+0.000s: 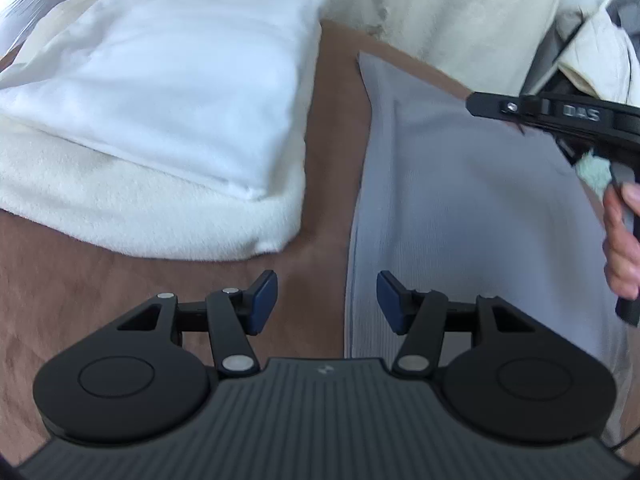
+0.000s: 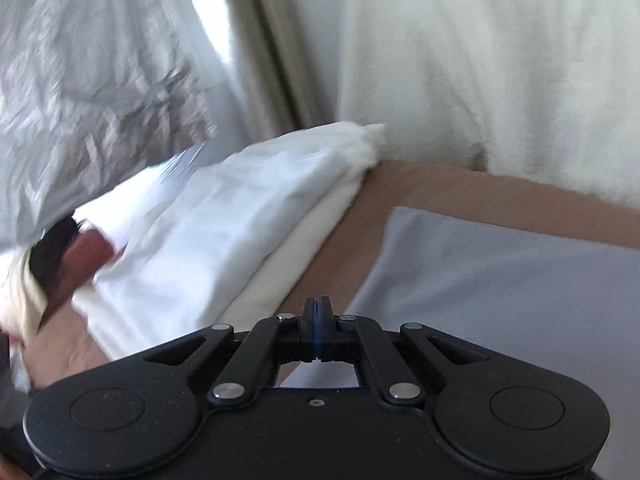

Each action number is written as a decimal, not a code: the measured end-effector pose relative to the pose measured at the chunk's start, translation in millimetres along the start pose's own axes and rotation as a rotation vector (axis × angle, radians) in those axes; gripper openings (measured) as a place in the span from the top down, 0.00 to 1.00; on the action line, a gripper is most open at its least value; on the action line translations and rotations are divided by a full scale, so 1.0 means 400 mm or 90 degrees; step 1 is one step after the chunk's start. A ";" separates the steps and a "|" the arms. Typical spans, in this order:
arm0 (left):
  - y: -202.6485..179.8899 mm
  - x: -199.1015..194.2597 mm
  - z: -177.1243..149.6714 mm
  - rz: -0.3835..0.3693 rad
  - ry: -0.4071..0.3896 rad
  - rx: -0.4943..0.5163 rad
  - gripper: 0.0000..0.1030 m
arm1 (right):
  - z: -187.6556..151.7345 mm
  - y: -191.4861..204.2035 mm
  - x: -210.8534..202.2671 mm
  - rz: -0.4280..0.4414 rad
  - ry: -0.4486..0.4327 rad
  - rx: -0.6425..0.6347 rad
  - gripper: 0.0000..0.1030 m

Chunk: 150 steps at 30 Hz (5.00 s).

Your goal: Fold clothes

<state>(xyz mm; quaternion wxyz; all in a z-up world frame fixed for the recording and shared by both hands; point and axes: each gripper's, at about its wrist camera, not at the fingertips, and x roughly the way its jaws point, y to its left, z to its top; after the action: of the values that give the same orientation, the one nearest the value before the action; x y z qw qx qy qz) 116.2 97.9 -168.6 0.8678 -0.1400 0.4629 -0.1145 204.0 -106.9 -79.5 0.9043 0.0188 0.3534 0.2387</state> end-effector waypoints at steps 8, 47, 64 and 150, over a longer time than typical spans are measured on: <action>-0.036 0.020 -0.028 0.003 0.103 0.054 0.39 | -0.160 -0.163 -0.141 -0.130 -0.009 0.204 0.64; -0.330 -0.074 -0.218 -0.052 0.063 0.538 0.93 | -0.824 -0.288 -0.818 -0.457 -0.019 0.325 0.92; -0.341 -0.065 0.129 -0.097 -0.159 0.386 0.94 | -0.284 -0.475 -0.771 -0.517 -0.188 0.188 0.92; -0.017 0.075 0.193 -0.103 0.100 0.082 0.59 | -0.155 -0.405 -0.219 -0.244 -0.045 0.260 0.47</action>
<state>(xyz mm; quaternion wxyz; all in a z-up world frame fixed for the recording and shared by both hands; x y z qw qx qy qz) 196.7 92.1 -148.0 0.8240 -0.1118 0.5083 -0.2242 175.7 -297.6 -103.6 0.9222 0.1414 0.3596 -0.0137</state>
